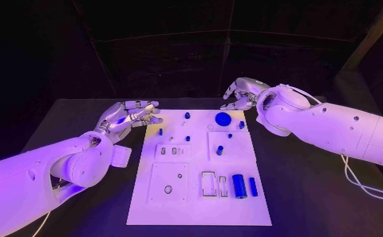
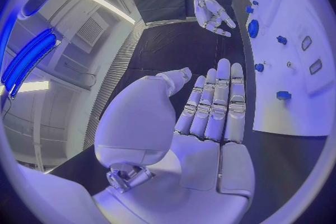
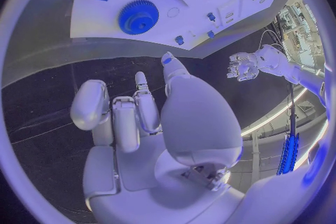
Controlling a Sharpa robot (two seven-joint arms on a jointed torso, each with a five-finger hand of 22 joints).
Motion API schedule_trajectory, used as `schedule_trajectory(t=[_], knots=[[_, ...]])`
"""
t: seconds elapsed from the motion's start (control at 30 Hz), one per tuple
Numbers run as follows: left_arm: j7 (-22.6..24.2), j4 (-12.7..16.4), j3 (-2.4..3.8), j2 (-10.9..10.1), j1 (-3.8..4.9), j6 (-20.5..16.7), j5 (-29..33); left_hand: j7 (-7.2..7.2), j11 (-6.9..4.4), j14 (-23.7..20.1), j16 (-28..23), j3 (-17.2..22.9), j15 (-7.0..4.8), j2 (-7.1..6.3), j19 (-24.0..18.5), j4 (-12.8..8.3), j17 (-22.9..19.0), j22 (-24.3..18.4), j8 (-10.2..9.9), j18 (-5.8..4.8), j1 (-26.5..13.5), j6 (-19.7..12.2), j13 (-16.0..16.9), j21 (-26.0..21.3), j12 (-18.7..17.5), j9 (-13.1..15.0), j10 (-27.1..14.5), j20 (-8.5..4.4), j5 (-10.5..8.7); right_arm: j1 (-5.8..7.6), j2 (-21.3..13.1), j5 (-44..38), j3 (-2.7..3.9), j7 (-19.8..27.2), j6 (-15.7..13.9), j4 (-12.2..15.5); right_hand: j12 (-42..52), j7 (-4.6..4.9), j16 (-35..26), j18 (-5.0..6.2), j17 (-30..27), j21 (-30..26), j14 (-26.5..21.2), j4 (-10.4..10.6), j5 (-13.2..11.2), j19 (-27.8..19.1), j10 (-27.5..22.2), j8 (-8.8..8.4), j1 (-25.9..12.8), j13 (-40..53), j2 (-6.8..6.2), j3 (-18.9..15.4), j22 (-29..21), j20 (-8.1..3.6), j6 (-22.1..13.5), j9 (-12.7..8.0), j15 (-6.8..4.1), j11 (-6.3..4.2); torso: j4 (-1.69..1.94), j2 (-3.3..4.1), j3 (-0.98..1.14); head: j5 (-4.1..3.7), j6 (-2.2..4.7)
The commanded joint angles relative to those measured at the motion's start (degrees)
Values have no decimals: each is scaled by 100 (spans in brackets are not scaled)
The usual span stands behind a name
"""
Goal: Assemble the parts on the task board
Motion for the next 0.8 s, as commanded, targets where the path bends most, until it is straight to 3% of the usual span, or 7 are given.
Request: schedule_trajectory(t=[0.03, 0.33, 0.43, 0.53, 0.8], knots=[[36, -6, 4, 20, 3, 95, -19, 99, 8, -38, 35, -32, -9, 10, 34, 9, 5, -5, 33, 28, -54, -36, 10, -31, 20, 5, -39, 3, -18, 7, 50, -65, 7, -228, 376, -52, 116, 8, 55, -125, 763, 55, 459, 45, -39, 61, 85, 28, 72, 383, -8, -73, 80, 22, -88, -13, 55, 12, -32, -7, 21, -2, -10], [35, -37, 2, 46, -18, 112, -19, 99, 8, -38, 35, -32, -9, 10, 34, 9, 5, -5, 33, 28, -54, -36, 10, -31, 20, 5, -39, 3, -18, -5, 220, -191, 5, -209, 604, -218, 225, 74, 113, -141, 884, 127, 475, 108, -6, 83, 126, 13, 310, 526, -6, -189, 184, 70, -315, -47, 106, 72, 17, 10, 36, -45, -108], [35, -42, 2, 50, -24, 115, -19, 99, 8, -38, 35, -32, -9, 10, 34, 9, 5, -5, 33, 28, -54, -36, 10, -31, 20, 5, -39, 3, -18, -20, 273, -202, 3, -202, 695, -275, 190, 102, 125, -141, 910, 132, 478, 147, 60, 74, 89, -6, 362, 498, -26, -231, 187, 90, -415, -54, 130, 98, -2, 3, 29, -42, -133], [34, -49, 1, 55, -27, 116, -19, 97, 8, -39, 37, -39, -9, 13, 36, 5, 6, -5, 36, 28, -53, -37, 10, -33, 24, 6, -41, 3, -18, -36, 315, -209, 1, -198, 774, -325, 152, 124, 140, -138, 947, 128, 483, 196, 179, 60, 48, -6, 414, 467, -45, -265, 176, 109, -486, -53, 150, 119, -10, 3, 38, -42, -162], [32, -68, 1, 63, -33, 124, -19, 97, 8, -39, 37, -39, -9, 13, 36, 5, 6, -5, 36, 28, -53, -37, 10, -33, 24, 6, -41, 3, -18, -79, 376, -217, -2, -179, 956, -399, 186, 128, 156, -143, 983, 146, 489, 229, 216, 70, 67, 14, 441, 507, -27, -273, 208, 119, -492, -46, 158, 125, 1, -2, 31, -66, -193]])
